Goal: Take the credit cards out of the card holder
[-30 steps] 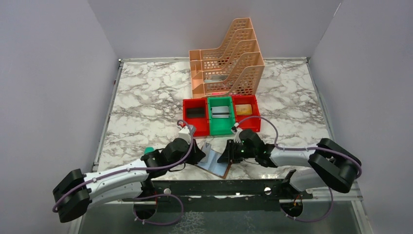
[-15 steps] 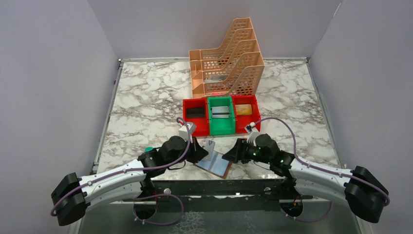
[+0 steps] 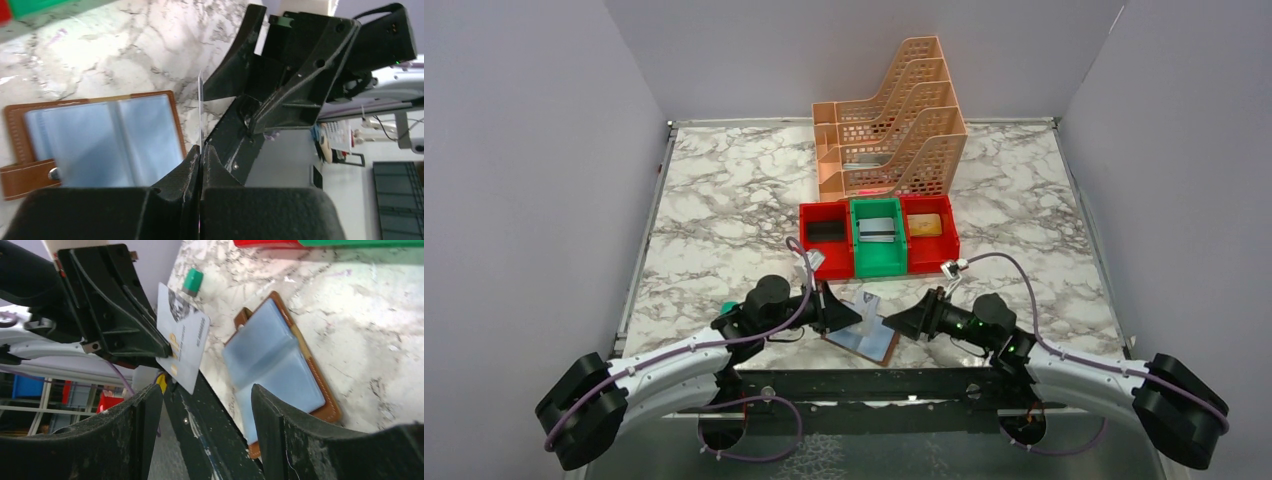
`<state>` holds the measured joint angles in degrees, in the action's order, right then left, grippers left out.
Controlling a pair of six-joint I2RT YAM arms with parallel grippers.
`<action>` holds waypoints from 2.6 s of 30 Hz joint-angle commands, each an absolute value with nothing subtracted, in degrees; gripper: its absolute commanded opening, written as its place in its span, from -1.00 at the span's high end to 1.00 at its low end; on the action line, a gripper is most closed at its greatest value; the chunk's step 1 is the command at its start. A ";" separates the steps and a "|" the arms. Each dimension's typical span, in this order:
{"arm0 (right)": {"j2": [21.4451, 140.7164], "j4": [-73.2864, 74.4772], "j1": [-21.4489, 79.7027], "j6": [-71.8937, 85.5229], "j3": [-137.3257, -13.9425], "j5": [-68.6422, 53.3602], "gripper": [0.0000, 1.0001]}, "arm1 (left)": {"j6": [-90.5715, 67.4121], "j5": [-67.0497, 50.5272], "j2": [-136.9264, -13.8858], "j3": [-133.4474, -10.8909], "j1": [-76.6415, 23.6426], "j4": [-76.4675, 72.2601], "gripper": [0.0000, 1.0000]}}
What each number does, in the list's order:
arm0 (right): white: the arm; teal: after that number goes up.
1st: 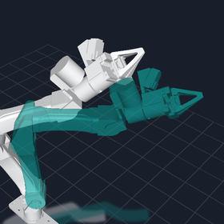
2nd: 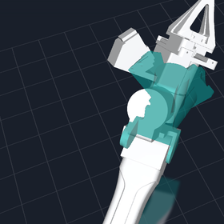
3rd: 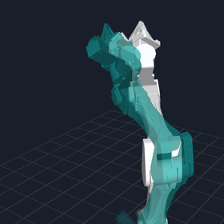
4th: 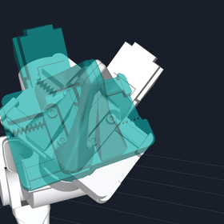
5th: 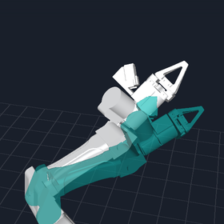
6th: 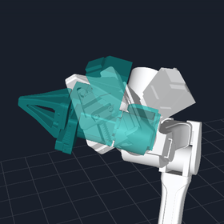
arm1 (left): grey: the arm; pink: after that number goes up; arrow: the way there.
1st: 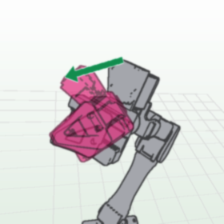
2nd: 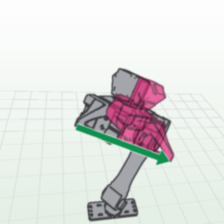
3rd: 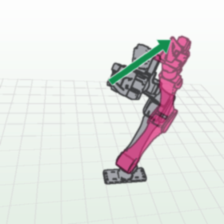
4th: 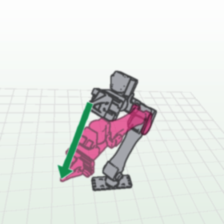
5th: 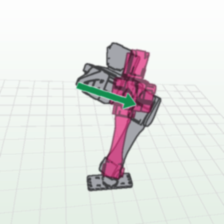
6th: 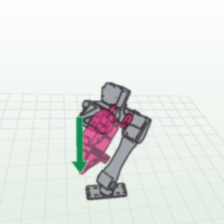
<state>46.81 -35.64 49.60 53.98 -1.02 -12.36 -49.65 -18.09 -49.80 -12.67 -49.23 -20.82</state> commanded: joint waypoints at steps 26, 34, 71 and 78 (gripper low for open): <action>64.45 -64.26 49.75 59.63 -4.20 -23.44 0.99 | -55.93 -25.54 -49.97 -9.92 -49.05 -37.65 0.73; 48.79 -34.97 49.48 52.45 -7.19 -11.35 0.99 | -48.09 -18.06 -47.79 -14.35 -48.63 -18.12 -0.53; 95.63 6.36 49.39 -3.41 -61.71 36.68 0.98 | -27.93 25.78 -45.83 -39.74 -48.52 34.06 -0.98; 100.96 -0.45 49.39 -13.25 -62.51 36.93 0.89 | -26.28 23.95 -44.12 -39.80 -48.52 34.04 -0.98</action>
